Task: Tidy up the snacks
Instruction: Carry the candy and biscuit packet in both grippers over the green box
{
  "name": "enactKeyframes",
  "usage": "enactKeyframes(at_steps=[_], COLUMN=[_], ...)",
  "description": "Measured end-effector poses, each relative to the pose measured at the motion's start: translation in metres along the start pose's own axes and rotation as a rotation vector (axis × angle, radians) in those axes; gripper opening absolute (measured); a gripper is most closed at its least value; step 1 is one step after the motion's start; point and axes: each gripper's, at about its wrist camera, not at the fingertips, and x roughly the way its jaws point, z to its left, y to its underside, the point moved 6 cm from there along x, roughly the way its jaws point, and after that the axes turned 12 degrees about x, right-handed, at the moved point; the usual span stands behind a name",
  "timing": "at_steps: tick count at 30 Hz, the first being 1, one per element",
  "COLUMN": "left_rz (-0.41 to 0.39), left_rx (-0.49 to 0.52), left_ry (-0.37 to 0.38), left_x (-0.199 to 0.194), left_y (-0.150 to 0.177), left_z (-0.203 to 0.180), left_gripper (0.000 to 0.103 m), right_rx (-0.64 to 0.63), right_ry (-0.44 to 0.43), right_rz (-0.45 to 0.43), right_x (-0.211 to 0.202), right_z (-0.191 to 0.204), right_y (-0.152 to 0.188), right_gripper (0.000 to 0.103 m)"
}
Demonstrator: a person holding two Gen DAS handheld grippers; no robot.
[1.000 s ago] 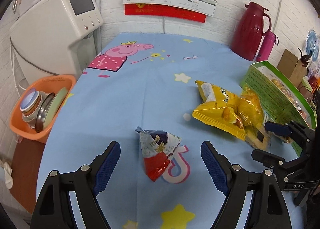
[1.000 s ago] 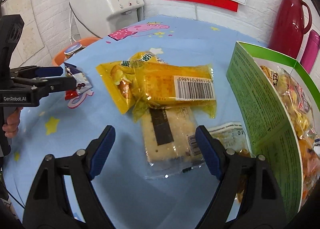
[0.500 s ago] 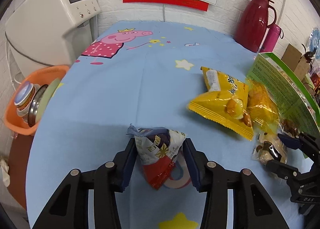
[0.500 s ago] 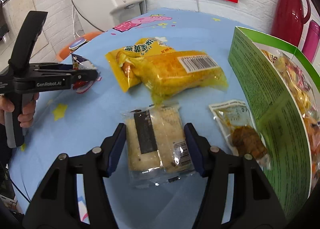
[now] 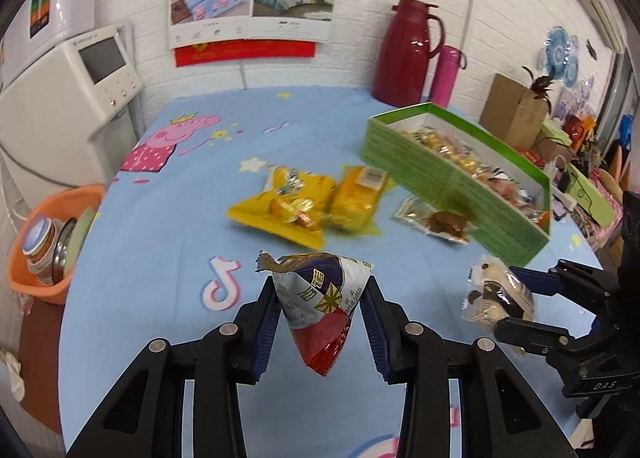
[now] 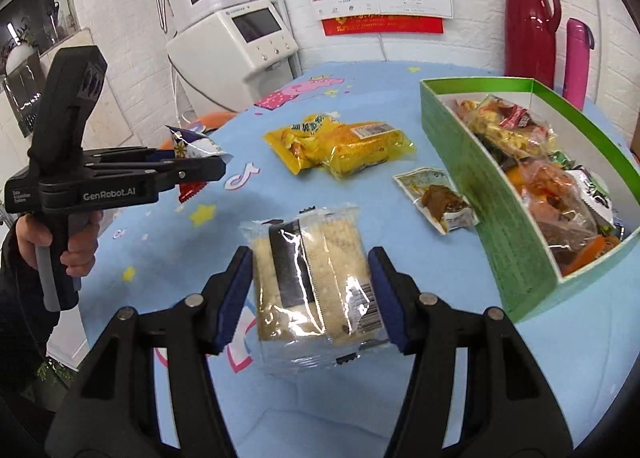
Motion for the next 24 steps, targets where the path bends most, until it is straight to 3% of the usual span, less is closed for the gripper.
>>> enactKeyframes(at_steps=[10, 18, 24], left_rz=[-0.099, -0.091, -0.092], left_rx=[0.108, 0.116, 0.094], left_ry=[0.125, 0.206, 0.228], left_x=[-0.013, 0.029, 0.073], left_y=[-0.073, -0.132, -0.165], left_z=[-0.089, -0.132, -0.146], left_gripper=[0.040, 0.040, 0.040], right_rx=[0.093, 0.176, 0.235], right_ry=[0.111, 0.215, 0.252], right_rz=[-0.224, -0.311, -0.321], right_x=[-0.075, -0.097, -0.085], right_z=[-0.058, -0.116, -0.161], right_y=[-0.038, -0.071, -0.094], right_gripper=[0.060, 0.060, 0.060])
